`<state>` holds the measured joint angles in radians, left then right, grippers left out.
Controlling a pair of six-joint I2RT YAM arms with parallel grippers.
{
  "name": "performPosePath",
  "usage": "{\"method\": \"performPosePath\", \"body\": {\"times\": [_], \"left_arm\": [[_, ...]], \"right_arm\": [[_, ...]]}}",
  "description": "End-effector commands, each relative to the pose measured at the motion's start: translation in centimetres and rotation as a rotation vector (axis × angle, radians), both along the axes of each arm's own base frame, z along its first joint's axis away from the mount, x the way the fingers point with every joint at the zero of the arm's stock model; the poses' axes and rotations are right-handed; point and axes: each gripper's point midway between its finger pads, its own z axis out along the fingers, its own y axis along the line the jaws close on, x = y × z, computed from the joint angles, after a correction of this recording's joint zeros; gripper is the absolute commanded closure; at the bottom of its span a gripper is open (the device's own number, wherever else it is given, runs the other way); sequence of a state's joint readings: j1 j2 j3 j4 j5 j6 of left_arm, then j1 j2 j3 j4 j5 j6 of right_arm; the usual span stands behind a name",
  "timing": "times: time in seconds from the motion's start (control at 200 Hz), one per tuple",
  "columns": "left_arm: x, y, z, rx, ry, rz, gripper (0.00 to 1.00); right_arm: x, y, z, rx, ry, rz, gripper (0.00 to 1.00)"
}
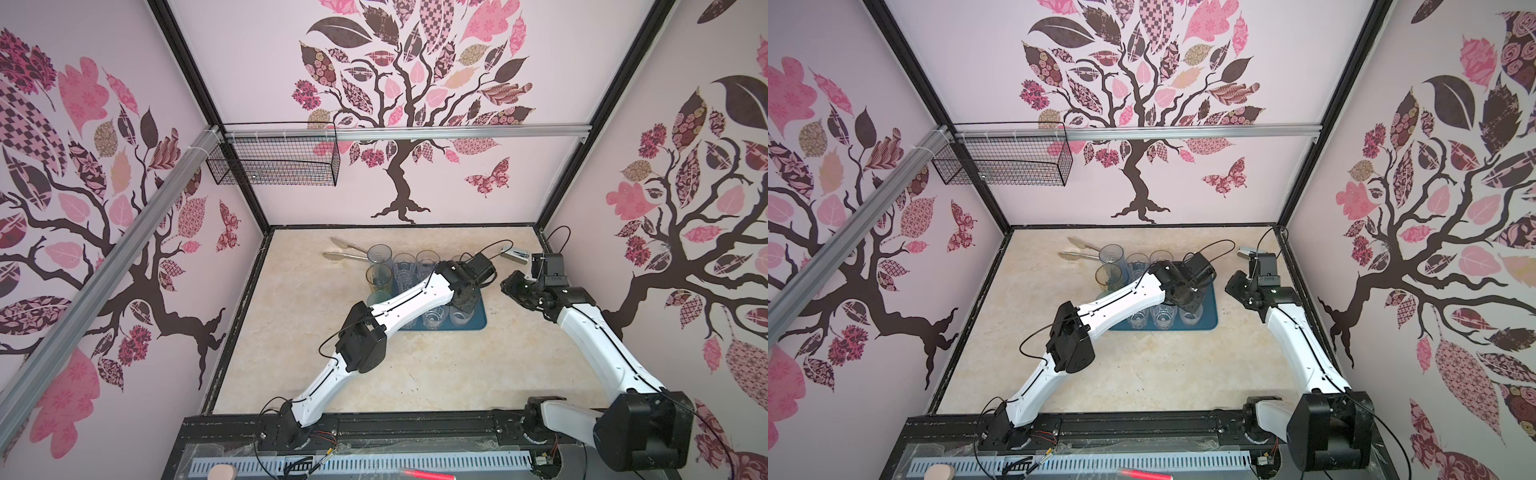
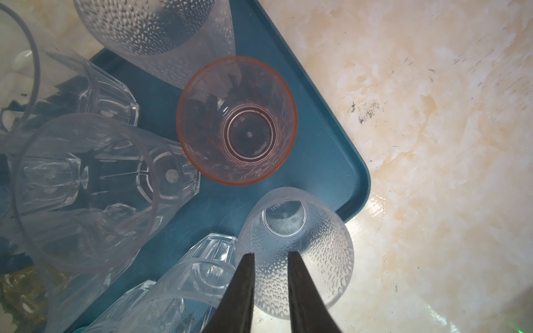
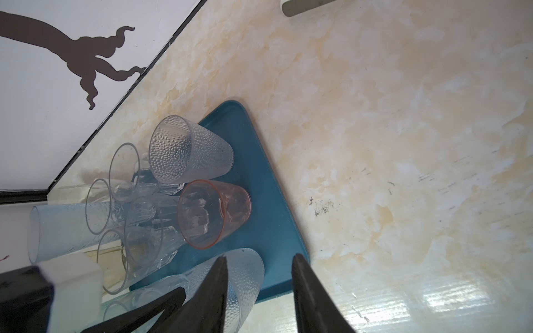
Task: Place the glasses into the tray
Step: Place the glass on the tray.
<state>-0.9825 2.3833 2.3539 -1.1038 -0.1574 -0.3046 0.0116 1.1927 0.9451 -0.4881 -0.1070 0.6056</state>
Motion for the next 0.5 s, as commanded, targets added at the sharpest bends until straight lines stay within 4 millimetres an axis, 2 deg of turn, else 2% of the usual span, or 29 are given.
{"method": "performPosePath", "body": {"times": [0.0, 0.275, 0.495], "left_arm": [[0.2, -0.1, 4.2, -0.056, -0.061, -0.003, 0.75], [0.2, 0.0, 5.0, -0.071, -0.069, -0.002, 0.74], [0.2, 0.3, 6.4, -0.087, -0.092, 0.000, 0.72]], "right_arm": [[0.5, 0.2, -0.1, 0.010, 0.006, 0.010, 0.60], [0.4, 0.9, -0.6, 0.019, 0.026, 0.043, 0.60], [-0.1, 2.3, -1.3, 0.027, 0.056, 0.103, 0.60]]}}
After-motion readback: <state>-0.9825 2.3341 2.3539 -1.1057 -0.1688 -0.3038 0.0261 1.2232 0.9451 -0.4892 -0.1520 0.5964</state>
